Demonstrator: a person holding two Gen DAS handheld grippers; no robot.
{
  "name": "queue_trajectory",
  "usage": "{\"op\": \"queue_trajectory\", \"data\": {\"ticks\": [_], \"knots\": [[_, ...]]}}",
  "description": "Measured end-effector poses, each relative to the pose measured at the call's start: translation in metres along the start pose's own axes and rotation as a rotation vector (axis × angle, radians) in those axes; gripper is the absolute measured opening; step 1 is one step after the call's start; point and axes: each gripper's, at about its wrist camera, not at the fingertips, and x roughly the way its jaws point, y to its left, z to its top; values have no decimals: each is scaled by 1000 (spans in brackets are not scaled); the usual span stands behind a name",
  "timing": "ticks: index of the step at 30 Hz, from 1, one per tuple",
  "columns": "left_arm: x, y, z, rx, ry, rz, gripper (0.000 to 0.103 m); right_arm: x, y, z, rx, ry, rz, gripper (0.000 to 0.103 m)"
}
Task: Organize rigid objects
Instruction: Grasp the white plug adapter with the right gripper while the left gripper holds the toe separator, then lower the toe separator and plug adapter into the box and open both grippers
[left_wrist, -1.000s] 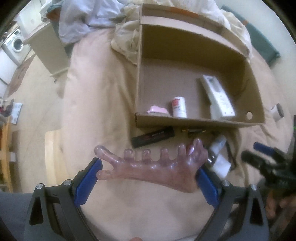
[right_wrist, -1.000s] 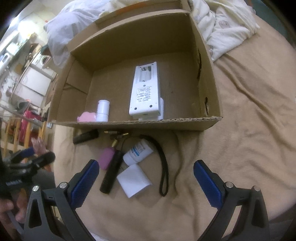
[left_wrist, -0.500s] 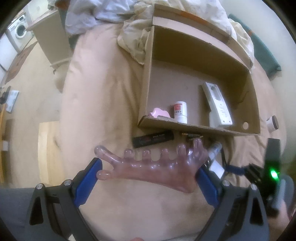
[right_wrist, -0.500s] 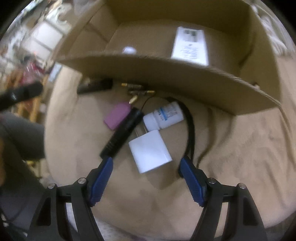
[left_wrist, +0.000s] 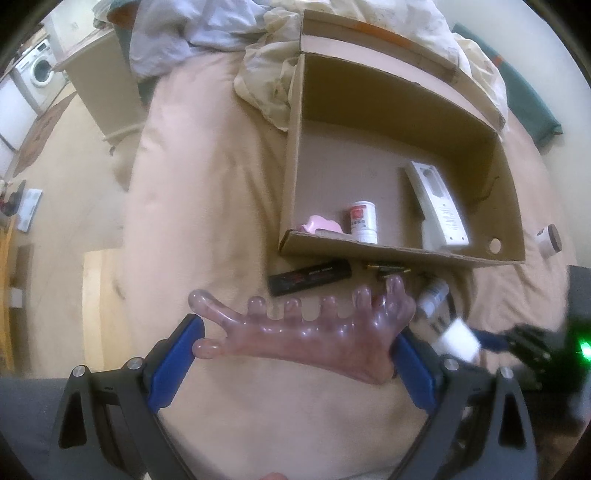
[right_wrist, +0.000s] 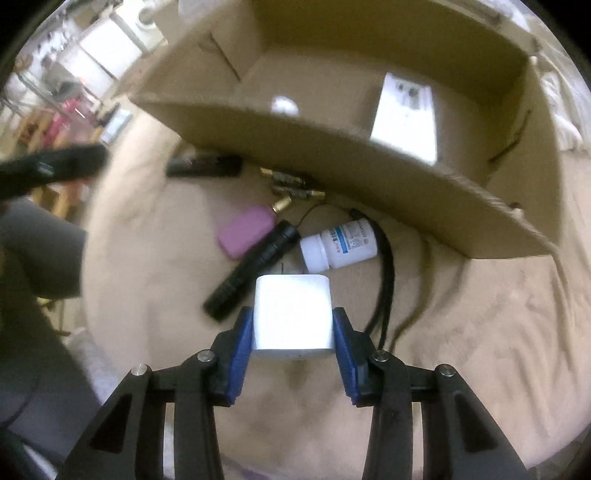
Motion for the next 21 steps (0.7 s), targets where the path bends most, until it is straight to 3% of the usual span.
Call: {"op": "queue_trajectory", "data": {"ticks": [9, 21], "knots": [[-9, -13, 5, 49, -32, 29, 96, -54, -11, -7, 41, -157, 25, 44], [-19, -46, 56, 135, -99, 76, 96, -91, -53, 21, 106, -316, 46, 44]]}}
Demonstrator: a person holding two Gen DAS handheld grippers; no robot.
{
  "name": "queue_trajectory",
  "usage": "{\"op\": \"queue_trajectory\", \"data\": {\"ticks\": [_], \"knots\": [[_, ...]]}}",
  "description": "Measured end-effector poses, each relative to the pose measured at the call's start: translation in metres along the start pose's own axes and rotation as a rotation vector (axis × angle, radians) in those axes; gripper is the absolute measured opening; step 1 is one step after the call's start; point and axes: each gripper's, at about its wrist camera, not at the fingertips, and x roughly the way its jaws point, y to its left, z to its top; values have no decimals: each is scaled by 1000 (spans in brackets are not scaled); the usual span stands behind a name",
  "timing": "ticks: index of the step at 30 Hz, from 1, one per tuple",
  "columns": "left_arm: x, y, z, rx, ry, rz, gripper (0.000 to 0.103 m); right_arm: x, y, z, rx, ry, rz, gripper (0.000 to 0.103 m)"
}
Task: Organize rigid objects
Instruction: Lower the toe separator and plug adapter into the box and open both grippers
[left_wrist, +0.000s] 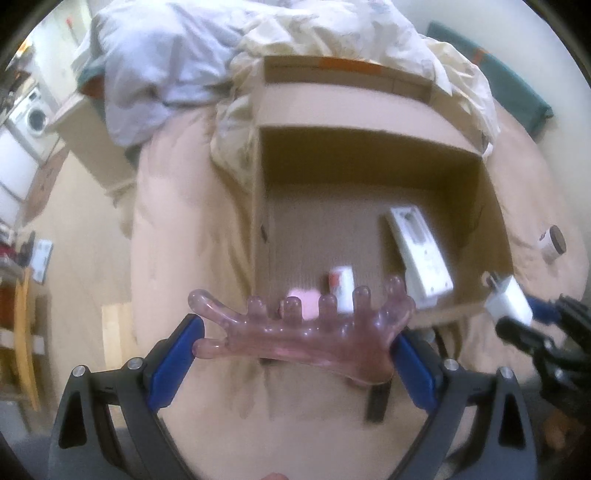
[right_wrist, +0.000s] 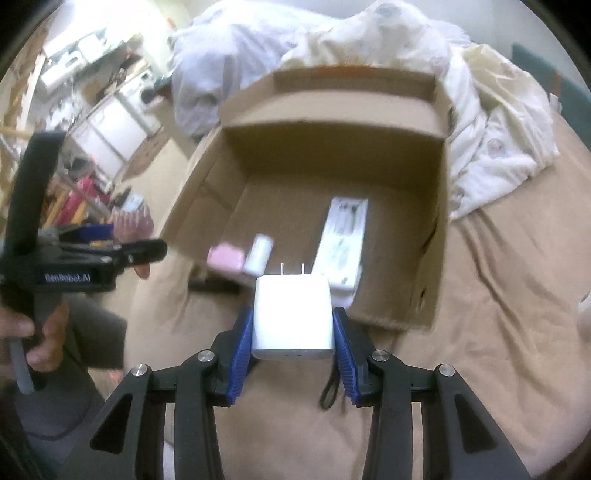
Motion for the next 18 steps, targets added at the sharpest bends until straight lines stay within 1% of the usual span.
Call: {"op": "queue_trajectory", "data": {"ticks": [4, 11, 15, 18], "knots": [[9, -13, 16, 41, -2, 12, 96, -4, -15, 15, 36, -50, -11, 44], [33, -30, 38, 84, -15, 17, 96, 11, -36, 37, 104, -76, -62, 44], [52, -30, 35, 82, -25, -5, 96, 28, -41, 38, 107, -62, -114, 44], [64, -32, 31, 93, -9, -5, 96, 39, -44, 32, 108, -31, -138, 44]]}}
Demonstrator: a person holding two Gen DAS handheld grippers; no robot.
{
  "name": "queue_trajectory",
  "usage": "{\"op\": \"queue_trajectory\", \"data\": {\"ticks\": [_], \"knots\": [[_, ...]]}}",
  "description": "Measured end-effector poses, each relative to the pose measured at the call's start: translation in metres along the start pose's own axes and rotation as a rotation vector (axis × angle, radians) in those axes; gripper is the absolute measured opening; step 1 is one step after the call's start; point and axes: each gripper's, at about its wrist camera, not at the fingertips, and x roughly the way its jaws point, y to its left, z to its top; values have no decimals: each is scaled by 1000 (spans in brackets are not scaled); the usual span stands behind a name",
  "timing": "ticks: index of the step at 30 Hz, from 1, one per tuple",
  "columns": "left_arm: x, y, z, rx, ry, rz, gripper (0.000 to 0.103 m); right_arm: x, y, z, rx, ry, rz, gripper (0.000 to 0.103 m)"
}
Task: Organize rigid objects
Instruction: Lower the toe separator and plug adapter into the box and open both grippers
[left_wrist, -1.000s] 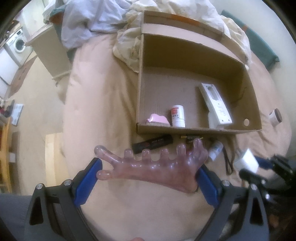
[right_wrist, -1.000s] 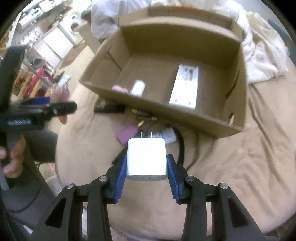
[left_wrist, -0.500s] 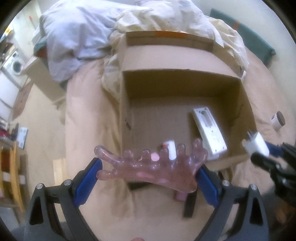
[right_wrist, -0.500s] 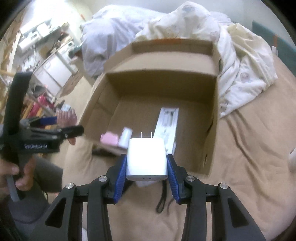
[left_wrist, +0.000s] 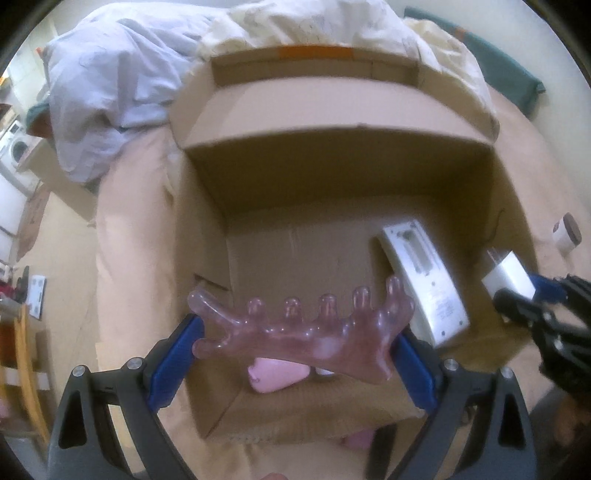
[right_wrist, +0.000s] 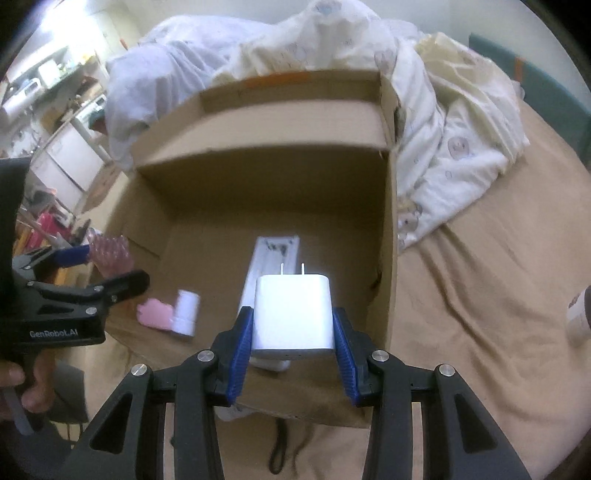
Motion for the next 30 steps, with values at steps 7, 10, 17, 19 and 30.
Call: {"op": "queue_trajectory", "data": {"ticks": [7, 10, 17, 19, 30], "knots": [[2, -4, 0, 21, -21, 20, 96, 17, -1, -1, -8, 40, -44, 44], [2, -5, 1, 32, -27, 29, 96, 21, 4, -2, -17, 53, -46, 44], [10, -14, 1, 60, -20, 40, 96, 25, 5, -1, -35, 55, -46, 44], [12, -14, 0, 61, -14, 41, 96, 25, 5, -1, -34, 55, -44, 44], [19, -9, 0, 32, 14, -15, 96, 26, 5, 1, -19, 57, -21, 44]]}}
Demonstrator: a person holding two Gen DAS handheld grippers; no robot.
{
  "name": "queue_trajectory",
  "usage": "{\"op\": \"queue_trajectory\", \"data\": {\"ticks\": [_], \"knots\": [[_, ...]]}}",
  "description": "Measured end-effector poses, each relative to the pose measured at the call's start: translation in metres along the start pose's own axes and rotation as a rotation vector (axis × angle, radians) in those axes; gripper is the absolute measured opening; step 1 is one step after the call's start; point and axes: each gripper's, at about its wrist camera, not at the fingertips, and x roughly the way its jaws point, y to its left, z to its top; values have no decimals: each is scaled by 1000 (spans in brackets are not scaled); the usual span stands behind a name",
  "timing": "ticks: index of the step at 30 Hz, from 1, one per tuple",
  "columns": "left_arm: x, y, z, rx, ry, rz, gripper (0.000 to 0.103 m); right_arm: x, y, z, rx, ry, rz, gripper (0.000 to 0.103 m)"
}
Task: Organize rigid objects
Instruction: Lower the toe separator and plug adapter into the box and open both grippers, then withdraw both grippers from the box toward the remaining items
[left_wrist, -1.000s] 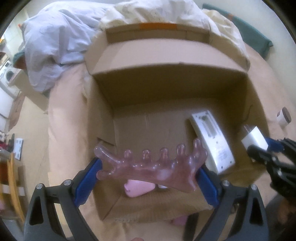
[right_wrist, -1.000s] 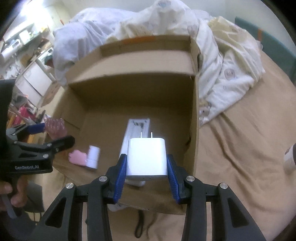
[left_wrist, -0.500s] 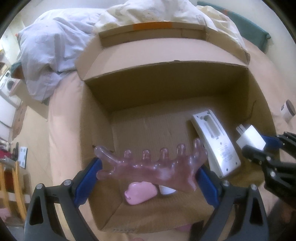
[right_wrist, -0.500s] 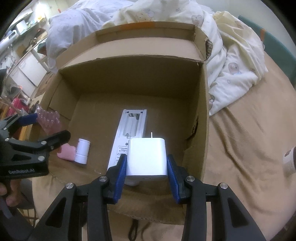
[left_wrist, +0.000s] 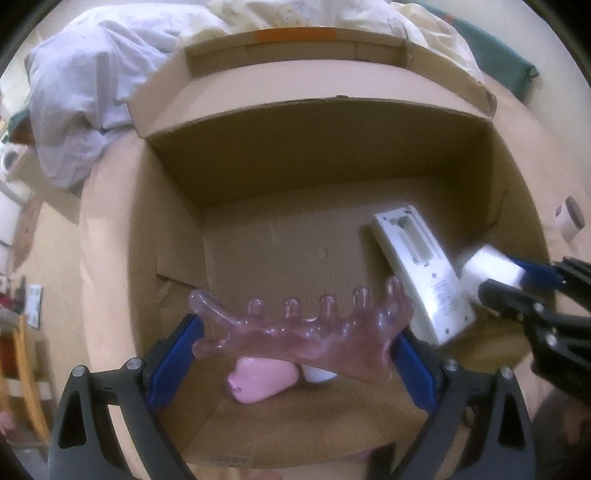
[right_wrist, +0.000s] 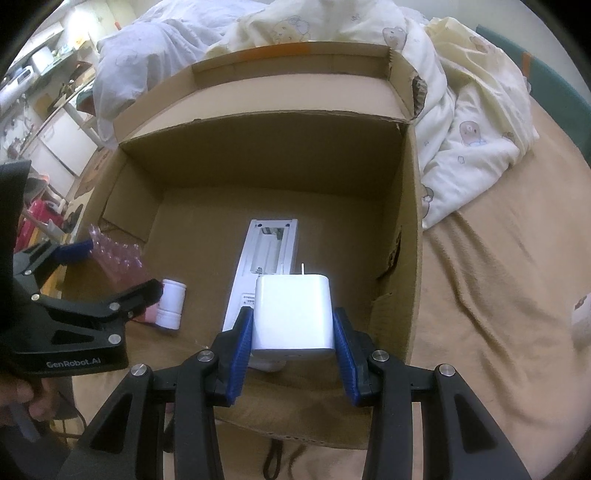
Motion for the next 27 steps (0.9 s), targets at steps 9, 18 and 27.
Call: {"op": "queue_trajectory", "data": {"ticks": [9, 18, 27], "knots": [[-4, 5, 0, -28, -9, -24, 97, -8, -10, 5, 76, -46, 64, 60], [-20, 6, 1, -55, -68, -37, 103, -28, -12, 9, 98, -144, 132, 103], [-25, 16, 3, -102, -54, -43, 103, -36, -13, 10, 111, -187, 120, 103]]}}
